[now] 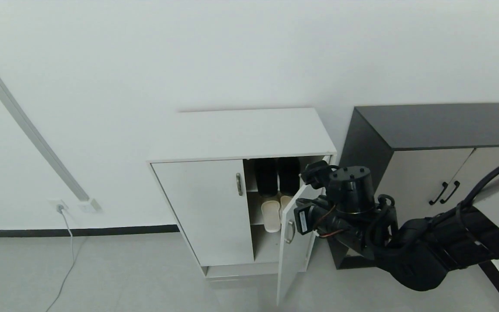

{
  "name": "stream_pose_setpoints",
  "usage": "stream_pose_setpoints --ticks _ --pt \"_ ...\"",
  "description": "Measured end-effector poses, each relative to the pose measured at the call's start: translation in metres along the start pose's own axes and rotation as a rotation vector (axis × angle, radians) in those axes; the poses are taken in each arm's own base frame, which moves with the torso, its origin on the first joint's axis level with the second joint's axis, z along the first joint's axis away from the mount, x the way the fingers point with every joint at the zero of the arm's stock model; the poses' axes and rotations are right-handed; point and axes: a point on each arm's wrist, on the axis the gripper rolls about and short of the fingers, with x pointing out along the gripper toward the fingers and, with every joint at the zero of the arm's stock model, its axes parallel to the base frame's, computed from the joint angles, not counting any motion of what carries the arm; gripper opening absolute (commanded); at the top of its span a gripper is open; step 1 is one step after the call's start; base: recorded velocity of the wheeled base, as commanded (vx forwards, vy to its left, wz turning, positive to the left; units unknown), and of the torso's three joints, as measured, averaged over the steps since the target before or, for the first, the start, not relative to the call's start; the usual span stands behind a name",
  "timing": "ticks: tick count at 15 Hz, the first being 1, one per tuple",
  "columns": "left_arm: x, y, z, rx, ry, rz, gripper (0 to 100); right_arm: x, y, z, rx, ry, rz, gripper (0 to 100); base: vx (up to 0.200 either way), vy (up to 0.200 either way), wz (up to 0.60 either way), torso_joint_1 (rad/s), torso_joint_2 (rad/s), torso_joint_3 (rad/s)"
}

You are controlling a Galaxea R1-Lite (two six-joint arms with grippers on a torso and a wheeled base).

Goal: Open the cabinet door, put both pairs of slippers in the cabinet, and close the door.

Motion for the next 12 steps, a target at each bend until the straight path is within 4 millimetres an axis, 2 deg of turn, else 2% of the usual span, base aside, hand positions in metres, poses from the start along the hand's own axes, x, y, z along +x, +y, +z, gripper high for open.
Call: stream_pose_setpoints --ticks 4,6,10,12 --pt "0.0 0.0 0.0 0.0 0.0 -0.001 0 -0.008 -0.004 -0.009 -0.016 -0.011 0.026 0 0.0 0.0 0.0 0.0 0.0 0.0" --pt "0.0 0.0 0.0 0.002 0.0 -0.001 0 -0.014 -0.005 -0.014 -0.017 -0.012 0.062 0 0.2 0.0 0.0 0.0 0.0 0.0" --pt "0.0 0.0 0.0 0.002 0.001 -0.001 0 -0.031 -0.012 -0.037 -0.021 0.021 0.091 0 0.2 0.0 0.0 0.001 0.0 0.005" --pt "0.0 0.0 0.0 0.002 0.0 -0.001 0 -0.04 -0.014 -0.046 -0.029 0.044 0.093 0 0.0 0.0 0.0 0.0 0.0 0.0"
